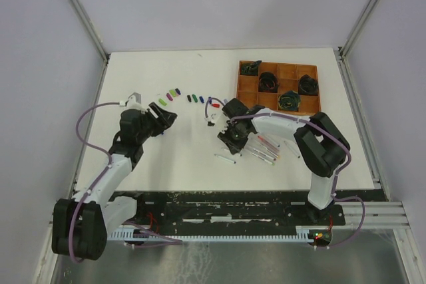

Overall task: Open the pen caps
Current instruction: Place the pen cap at the center of the board, then place the pen at the center of the board.

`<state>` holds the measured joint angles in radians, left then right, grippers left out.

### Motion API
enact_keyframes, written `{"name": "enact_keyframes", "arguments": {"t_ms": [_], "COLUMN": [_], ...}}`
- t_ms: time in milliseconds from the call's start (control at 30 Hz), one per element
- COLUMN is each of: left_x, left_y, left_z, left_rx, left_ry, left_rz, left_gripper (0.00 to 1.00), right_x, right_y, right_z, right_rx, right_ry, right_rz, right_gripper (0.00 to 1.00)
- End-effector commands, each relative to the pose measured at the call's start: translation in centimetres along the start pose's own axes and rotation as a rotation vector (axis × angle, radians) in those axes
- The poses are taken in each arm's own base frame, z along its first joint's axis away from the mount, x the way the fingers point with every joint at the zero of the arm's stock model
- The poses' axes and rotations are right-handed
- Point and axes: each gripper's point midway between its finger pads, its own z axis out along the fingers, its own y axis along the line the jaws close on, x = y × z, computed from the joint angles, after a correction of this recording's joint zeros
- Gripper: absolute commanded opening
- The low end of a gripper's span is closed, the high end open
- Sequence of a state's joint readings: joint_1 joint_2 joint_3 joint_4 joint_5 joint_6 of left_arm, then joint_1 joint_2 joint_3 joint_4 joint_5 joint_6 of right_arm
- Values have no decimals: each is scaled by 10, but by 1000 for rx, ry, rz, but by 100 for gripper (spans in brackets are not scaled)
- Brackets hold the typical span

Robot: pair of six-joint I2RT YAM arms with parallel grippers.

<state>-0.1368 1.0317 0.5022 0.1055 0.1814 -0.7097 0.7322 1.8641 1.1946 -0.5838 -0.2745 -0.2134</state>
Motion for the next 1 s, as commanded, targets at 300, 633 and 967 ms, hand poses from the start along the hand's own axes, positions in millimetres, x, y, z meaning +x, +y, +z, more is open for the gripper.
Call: {"name": "enact_keyframes", "arguments": {"t_ms": [300, 633, 967], "left_x": [13, -15, -39], "left_y": [-3, -40, -48], "left_z": [-5, -39, -49], "left_rx": [159, 312, 335], "left_ry": [-89, -235, -377], "left_rz": [46, 146, 157], "left_gripper": [73, 73, 93], "right_x": [-27, -61, -63], "right_y": [4, 3, -19], "right_z": [-13, -106, -129], "right_rx": [8, -12, -97], "right_ry": [-70, -349, -304], "right_rz": [-35, -80, -596], "right_gripper": [35, 42, 75]}}
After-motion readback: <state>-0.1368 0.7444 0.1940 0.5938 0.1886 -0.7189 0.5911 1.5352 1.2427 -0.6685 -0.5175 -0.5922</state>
